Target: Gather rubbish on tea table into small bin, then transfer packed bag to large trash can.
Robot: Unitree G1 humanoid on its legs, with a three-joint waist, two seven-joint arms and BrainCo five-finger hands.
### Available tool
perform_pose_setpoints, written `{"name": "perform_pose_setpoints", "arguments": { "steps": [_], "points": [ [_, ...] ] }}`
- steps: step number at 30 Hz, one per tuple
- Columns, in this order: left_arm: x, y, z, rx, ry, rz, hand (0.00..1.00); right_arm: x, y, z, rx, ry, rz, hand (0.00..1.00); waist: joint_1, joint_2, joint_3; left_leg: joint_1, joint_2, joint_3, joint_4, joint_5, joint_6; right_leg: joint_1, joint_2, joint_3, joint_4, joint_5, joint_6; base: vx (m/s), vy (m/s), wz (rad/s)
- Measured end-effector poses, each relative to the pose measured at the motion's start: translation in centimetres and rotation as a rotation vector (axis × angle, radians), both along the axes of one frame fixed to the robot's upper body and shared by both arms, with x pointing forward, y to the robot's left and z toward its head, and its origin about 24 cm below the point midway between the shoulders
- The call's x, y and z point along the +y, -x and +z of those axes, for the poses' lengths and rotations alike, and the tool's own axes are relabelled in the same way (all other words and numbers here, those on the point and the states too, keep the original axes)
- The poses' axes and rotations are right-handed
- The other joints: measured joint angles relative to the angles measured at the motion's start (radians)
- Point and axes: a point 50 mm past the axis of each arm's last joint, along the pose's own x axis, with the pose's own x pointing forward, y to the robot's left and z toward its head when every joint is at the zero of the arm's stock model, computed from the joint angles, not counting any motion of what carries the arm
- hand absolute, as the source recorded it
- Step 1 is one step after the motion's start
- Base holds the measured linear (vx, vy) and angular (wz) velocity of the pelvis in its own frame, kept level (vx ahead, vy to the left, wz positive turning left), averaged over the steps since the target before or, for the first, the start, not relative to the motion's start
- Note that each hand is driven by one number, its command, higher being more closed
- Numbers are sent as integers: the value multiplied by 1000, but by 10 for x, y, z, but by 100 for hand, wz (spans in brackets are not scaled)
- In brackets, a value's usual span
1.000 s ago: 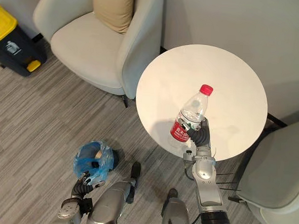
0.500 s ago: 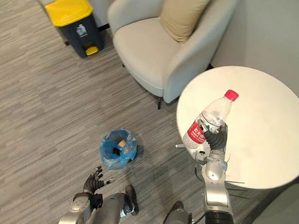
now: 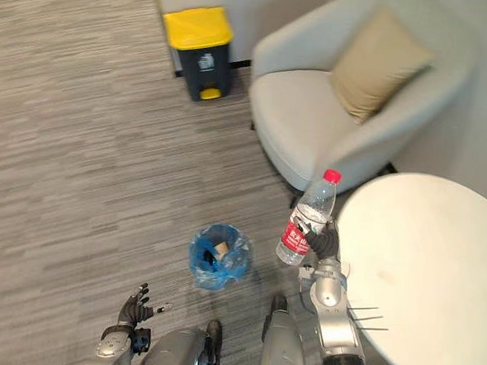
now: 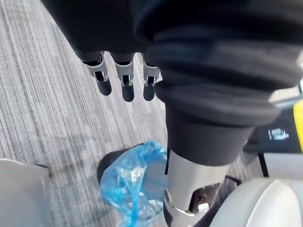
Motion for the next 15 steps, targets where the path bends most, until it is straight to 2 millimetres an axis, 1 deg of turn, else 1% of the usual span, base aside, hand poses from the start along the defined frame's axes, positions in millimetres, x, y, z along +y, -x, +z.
{"name": "perform_pose_setpoints", "arguments": {
  "steps": [1, 2, 3, 4, 5, 6, 7, 8, 9, 10, 11, 12, 13, 14, 15],
  "points": [
    [0, 1, 0, 3, 0, 2, 0, -1, 2, 1, -2, 5, 5, 100, -2, 0, 0, -9, -10, -24, 22, -15, -7, -5, -3, 4, 16, 23, -10, 251, -265, 161],
    [-2, 3, -3, 16, 9, 11, 0, -4, 3, 2, -5, 21, 8, 100, -5, 19, 5, -28, -10, -70, 70, -44, -23, -15, -12, -22, 83, 32, -13, 251, -300, 108],
    [-3, 6, -4, 24, 14, 16, 0, -5, 3, 3, -4, 30, 14, 100, 1, 36, 2, -45, 2, -86, 89, -53, -29, -25, -11, -49, 109, 6, -27, 270, -300, 107],
    [-4, 9, -6, 32, 18, 24, 0, -4, 1, 5, -8, 32, 28, 100, 15, 50, 3, -68, 26, -81, 103, -55, -35, -38, -12, -86, 136, -18, -43, 324, -344, 95],
    [-4, 12, -7, 37, 28, 47, 0, -2, 0, 5, -11, 28, 35, 100, 14, 59, 4, -84, 67, -35, 118, -39, -58, -38, -15, -136, 154, -35, -69, 271, -276, 91],
    [-3, 13, -7, 38, 31, 58, 0, -1, 0, 5, -9, 29, 41, 100, 17, 59, 6, -90, 85, -10, 127, -29, -72, -34, -14, -152, 161, -41, -78, 285, -317, 96],
    [-4, 13, -8, 39, 38, 70, 0, 0, 0, 4, -5, 36, 49, 100, 17, 59, 15, -99, 113, 30, 162, -13, -76, -9, -13, -191, 169, -52, -93, 175, -229, 74],
    [-5, 13, -7, 35, 44, 76, 0, 3, 0, 4, -6, 41, 66, 100, 26, 51, 34, -99, 140, 83, 207, 7, -63, 27, -14, -218, 178, -71, -98, 135, -212, 69],
    [-4, 11, -6, 24, 48, 85, 0, 5, 0, 5, -11, 46, 79, 100, 30, 42, 40, -102, 148, 106, 219, 21, -65, 38, -19, -228, 181, -82, -102, 84, -176, 59],
    [-1, 7, -4, 9, 41, 97, 0, 7, -5, 8, -26, 58, 100, 100, 30, 23, 52, -122, 148, 136, 221, 51, -67, 43, -37, -245, 184, -99, -101, 39, -178, 71],
    [-1, 0, -2, -10, 35, 104, 0, 13, -11, 12, -48, 68, 129, 100, 16, 15, 66, -147, 147, 155, 216, 81, -68, 38, -51, -272, 169, -104, -100, 26, -143, 73],
    [-1, -5, 0, -22, 35, 103, 0, 14, -14, 12, -46, 81, 137, 100, 16, 15, 73, -159, 148, 158, 208, 90, -69, 30, -52, -282, 161, -104, -100, -17, -124, 63],
    [-2, -10, 2, -35, 35, 100, 0, 15, -22, 11, -40, 118, 149, 100, 22, 19, 82, -173, 152, 171, 174, 92, -72, 8, -52, -294, 157, -102, -103, -80, -83, 39],
    [-2, -16, 4, -50, 34, 97, 0, 18, -31, 6, -9, 145, 168, 100, 28, 23, 89, -190, 154, 184, 133, 91, -72, -28, -51, -304, 157, -95, -113, -102, -93, 30],
    [-2, -18, 5, -55, 34, 95, 0, 20, -35, 6, -4, 159, 177, 100, 29, 26, 95, -197, 156, 188, 121, 91, -72, -42, -50, -307, 158, -90, -117, -100, -59, 24]
  ]
}}
